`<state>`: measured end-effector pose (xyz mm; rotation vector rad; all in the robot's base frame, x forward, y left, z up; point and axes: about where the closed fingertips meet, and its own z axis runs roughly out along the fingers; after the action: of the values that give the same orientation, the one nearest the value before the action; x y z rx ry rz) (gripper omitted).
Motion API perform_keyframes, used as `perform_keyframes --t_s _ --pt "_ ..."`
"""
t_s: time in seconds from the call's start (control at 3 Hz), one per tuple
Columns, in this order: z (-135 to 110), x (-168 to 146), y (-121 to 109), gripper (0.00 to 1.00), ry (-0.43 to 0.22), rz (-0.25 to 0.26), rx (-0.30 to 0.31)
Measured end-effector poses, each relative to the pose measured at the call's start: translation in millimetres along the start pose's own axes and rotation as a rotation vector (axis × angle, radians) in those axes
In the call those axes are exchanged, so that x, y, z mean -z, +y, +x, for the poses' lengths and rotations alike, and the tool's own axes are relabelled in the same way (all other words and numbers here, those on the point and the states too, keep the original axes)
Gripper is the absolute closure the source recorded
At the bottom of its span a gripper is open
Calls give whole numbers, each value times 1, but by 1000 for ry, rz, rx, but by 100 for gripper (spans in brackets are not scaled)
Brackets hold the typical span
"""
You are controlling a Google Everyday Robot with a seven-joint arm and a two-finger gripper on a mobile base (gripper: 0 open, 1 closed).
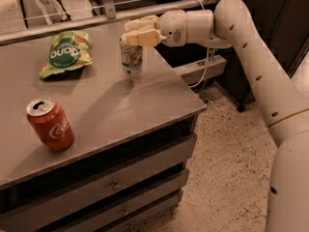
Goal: Place 7up can upright
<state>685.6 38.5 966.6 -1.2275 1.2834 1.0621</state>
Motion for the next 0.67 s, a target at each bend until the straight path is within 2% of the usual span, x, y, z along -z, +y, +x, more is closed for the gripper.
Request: perform_keyframes --t_s 0.33,0.67 --pt "8 6 14 100 30 -38 -20" --pt "10 21 36 100 25 -65 -38"
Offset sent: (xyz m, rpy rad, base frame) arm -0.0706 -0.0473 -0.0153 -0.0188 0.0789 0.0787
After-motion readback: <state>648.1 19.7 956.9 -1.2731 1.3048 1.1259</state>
